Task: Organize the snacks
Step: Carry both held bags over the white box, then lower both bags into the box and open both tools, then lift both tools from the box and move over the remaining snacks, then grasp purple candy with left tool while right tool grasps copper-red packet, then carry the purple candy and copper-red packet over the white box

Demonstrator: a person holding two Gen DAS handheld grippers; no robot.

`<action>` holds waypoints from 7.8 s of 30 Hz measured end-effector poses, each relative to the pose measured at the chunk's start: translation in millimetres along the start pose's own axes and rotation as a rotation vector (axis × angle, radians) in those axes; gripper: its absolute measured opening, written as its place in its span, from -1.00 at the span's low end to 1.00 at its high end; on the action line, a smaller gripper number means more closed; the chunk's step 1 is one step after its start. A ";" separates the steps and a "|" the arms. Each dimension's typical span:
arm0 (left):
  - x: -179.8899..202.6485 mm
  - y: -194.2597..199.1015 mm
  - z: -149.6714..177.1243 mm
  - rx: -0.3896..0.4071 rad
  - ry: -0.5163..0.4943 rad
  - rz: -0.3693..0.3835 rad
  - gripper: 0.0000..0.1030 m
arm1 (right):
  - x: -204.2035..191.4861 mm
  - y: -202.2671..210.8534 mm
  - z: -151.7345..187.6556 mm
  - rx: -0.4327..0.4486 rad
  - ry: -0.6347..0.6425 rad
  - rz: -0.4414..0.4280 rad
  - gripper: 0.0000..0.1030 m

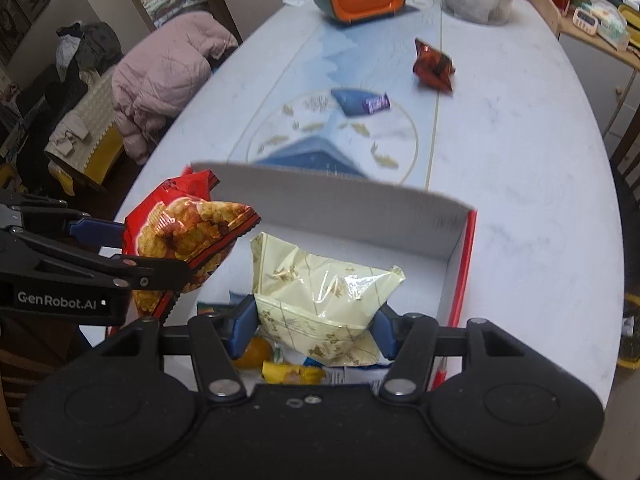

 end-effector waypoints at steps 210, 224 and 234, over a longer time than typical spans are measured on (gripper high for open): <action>-9.8 -57.3 -235.0 0.133 0.043 -0.049 -0.62 | 137.4 -27.8 -222.8 0.157 -0.053 0.063 -0.13; 3.4 53.0 -183.8 0.245 0.019 -0.039 -0.62 | 77.9 72.4 -188.1 0.262 0.007 0.027 -0.13; 14.3 84.9 -111.9 0.214 -0.018 -0.021 -0.62 | 45.4 80.1 -122.0 0.204 0.024 -0.018 -0.13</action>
Point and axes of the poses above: each gripper's, at about its wrist camera, not at the fingertips, and y roughly against the way its jaws point, x to its right, z to its underside, the point moved 8 cm from there along -y, roughly the way its jaws point, and after that the axes turned 3 degrees about y, right-handed, at the moved point
